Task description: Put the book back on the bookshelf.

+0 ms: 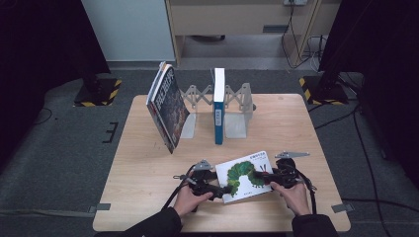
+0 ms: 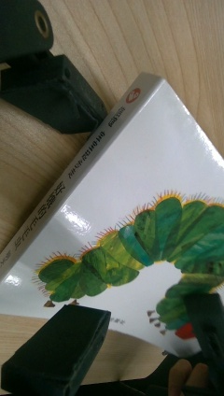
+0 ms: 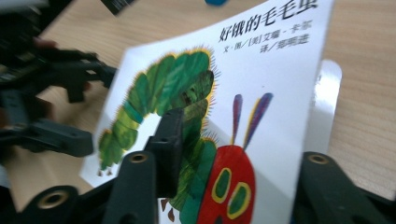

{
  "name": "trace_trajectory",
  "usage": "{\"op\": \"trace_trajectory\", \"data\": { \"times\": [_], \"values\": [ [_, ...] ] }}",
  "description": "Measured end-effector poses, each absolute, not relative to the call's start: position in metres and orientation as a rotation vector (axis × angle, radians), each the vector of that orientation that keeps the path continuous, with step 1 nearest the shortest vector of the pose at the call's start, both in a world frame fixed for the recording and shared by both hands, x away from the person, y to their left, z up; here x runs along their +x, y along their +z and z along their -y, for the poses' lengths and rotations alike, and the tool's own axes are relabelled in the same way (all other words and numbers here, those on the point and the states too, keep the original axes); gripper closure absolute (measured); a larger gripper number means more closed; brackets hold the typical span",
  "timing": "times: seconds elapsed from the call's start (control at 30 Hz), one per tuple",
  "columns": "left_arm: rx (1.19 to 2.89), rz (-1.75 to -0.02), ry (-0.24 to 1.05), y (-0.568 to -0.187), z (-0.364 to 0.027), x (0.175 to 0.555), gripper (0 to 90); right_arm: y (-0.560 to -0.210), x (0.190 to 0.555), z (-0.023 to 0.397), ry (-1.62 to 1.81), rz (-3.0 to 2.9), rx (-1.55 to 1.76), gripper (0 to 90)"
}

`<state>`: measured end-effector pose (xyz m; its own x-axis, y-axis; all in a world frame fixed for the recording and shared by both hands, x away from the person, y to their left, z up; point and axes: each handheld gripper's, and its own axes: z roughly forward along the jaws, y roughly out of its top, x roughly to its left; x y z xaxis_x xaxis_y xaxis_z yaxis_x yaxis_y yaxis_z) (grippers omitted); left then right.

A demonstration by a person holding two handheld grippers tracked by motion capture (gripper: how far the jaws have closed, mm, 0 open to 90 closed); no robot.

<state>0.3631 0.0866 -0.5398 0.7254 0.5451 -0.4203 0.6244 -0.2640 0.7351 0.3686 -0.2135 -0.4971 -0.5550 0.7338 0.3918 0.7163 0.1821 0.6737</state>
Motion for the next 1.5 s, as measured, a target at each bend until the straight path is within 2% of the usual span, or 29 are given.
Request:
{"op": "trace_trajectory", "data": {
  "times": [0.1, 0.63, 0.7, 0.77, 0.97, 1.13, 1.3, 1.5],
  "values": [
    [1.936, -0.897, -0.100, -0.540, -0.087, 0.363, 7.1, -0.502, 0.370, 0.209, 1.273, -2.419, 1.471, 50.7],
    [1.918, -0.906, -0.115, -0.540, -0.089, 0.364, 7.2, -0.505, 0.370, 0.199, 1.310, -2.440, 1.424, 50.1],
    [1.928, -0.920, -0.081, -0.540, -0.089, 0.364, 11.5, -0.505, 0.371, 0.200, 1.323, -2.440, 1.428, 49.4],
    [1.926, -0.933, -0.062, -0.540, -0.090, 0.364, 18.2, -0.505, 0.371, 0.200, 1.334, -2.441, 1.429, 44.5],
    [1.920, -0.940, -0.065, -0.540, -0.091, 0.364, 19.8, -0.503, 0.369, 0.195, 1.282, -2.444, 1.391, 38.6],
    [1.919, -0.947, -0.058, -0.540, -0.091, 0.364, 21.5, -0.502, 0.368, 0.193, 1.219, -2.401, 1.385, 29.4],
    [1.916, -0.959, -0.048, -0.540, -0.092, 0.363, 25.0, -0.503, 0.369, 0.198, 1.187, -2.343, 1.394, 28.6],
    [1.912, -0.965, -0.046, -0.540, -0.092, 0.364, 27.1, -0.508, 0.370, 0.203, 1.106, -2.320, 1.433, 23.6]
  ]
}}
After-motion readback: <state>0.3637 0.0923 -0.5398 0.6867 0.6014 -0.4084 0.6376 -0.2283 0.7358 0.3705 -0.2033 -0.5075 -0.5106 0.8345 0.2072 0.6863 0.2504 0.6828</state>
